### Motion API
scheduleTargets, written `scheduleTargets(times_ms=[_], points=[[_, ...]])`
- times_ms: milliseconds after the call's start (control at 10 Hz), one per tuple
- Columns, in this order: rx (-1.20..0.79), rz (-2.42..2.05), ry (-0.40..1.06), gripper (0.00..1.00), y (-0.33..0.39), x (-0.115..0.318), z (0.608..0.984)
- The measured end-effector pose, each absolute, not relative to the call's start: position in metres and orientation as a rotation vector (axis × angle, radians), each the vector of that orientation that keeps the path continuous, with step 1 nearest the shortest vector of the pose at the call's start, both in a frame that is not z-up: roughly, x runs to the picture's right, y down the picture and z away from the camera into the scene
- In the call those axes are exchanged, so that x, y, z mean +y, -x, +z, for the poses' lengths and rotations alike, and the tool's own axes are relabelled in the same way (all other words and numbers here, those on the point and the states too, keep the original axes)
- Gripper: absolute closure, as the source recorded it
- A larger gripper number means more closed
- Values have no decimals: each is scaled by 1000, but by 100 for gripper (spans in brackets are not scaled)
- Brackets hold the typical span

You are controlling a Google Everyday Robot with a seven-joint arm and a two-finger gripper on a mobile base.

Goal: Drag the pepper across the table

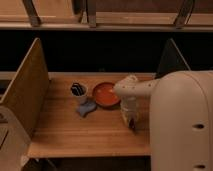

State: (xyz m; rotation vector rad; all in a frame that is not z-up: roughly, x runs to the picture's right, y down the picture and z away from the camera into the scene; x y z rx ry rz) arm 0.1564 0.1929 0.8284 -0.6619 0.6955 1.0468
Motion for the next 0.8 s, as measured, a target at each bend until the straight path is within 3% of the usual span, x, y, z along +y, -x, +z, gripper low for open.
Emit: scheduleTargets(times_ms=[500,800], points=[[685,1043,656,100,-147,186,831],[748,1063,702,100,-156,203,837]])
